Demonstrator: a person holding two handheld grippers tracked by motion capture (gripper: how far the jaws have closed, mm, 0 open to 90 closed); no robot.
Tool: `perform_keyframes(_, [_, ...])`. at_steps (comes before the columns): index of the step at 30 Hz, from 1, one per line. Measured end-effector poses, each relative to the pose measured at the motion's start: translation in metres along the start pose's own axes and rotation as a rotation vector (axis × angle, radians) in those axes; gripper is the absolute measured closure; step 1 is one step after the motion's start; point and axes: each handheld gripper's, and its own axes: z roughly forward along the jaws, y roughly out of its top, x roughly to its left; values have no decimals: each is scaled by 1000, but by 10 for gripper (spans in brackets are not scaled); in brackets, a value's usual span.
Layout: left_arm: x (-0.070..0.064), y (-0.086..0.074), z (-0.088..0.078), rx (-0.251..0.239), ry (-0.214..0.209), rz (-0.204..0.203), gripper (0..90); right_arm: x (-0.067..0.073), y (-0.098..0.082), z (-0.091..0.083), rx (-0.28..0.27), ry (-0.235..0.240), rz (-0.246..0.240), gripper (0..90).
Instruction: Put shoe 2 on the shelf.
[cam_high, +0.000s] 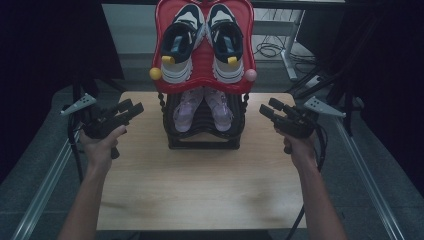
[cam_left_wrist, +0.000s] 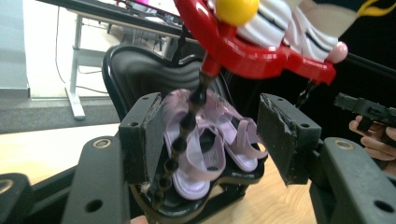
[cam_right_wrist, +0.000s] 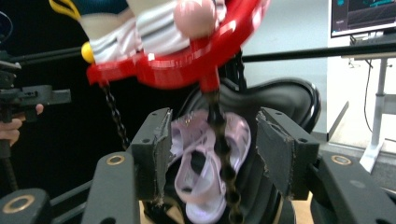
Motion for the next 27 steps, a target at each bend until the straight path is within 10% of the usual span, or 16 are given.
perform_keyframes(12, [3, -38, 6, 59, 1, -13, 417, -3, -48, -6, 32, 2, 57, 451])
perform_keyframes(27, [3, -41, 6, 74, 16, 9, 419, -4, -50, -4, 48, -7, 54, 450])
